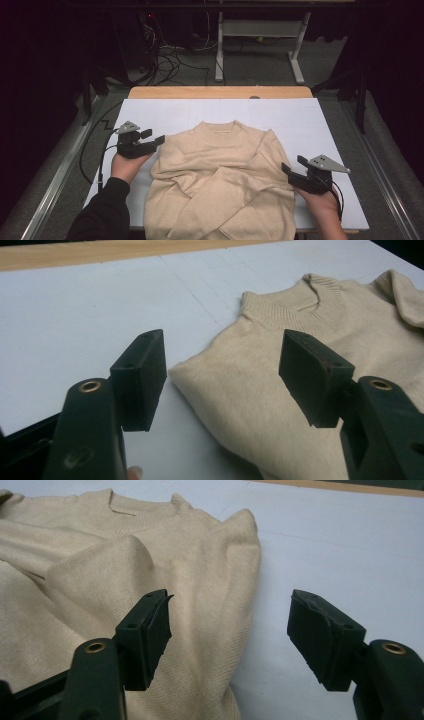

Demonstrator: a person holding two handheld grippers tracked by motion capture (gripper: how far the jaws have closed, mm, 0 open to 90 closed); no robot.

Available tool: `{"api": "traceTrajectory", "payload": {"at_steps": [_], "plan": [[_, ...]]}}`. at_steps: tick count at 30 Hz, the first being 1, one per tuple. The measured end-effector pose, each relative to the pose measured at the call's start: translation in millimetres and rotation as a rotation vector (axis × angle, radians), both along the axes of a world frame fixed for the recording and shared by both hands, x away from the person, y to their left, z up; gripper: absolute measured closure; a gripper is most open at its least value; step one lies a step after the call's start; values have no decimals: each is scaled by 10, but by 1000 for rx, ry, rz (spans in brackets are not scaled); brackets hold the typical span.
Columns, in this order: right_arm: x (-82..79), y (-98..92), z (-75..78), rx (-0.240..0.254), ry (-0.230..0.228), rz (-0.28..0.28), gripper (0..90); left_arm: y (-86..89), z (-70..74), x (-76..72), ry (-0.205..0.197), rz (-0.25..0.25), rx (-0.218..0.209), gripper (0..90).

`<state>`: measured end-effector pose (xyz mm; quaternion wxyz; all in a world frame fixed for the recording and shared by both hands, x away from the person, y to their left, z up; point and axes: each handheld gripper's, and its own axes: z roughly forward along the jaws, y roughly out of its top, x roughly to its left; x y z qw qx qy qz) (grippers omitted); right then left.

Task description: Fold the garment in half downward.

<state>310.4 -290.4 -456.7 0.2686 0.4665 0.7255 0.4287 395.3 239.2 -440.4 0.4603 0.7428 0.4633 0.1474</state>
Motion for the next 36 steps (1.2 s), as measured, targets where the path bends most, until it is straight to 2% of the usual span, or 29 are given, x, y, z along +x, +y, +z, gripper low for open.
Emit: {"api": "traceTrajectory", "payload": {"at_steps": [3,6,8,10,12,13,16,18,23,29,33,36], "plan": [[33,-12,-28,10,11,1,338,-16,-71,160,59,10,23,349],[47,-19,-43,6,15,5,338,-23,-162,259,123,5,7,350],[42,-24,-42,0,13,8,338,-60,-232,288,164,-3,46,349],[31,-30,-31,-2,9,8,338,-80,-301,317,217,-4,68,350],[14,-31,-13,1,6,3,338,-102,-341,335,241,-26,78,358],[8,-30,-5,0,4,2,338,-122,-356,341,252,-40,83,402],[3,-29,12,-4,3,-4,338,-173,-353,357,252,-26,106,415],[22,-33,21,-7,2,-9,338,-204,-349,373,255,-17,115,455],[171,-5,43,-25,17,-12,337,-233,-331,405,280,12,120,538],[529,88,87,-33,68,-16,336,-222,-328,427,303,6,88,651],[804,206,148,-41,116,-9,341,-229,-336,433,306,-1,70,717],[1025,293,165,-50,173,-4,341,-244,-330,427,300,-2,79,744]]}}
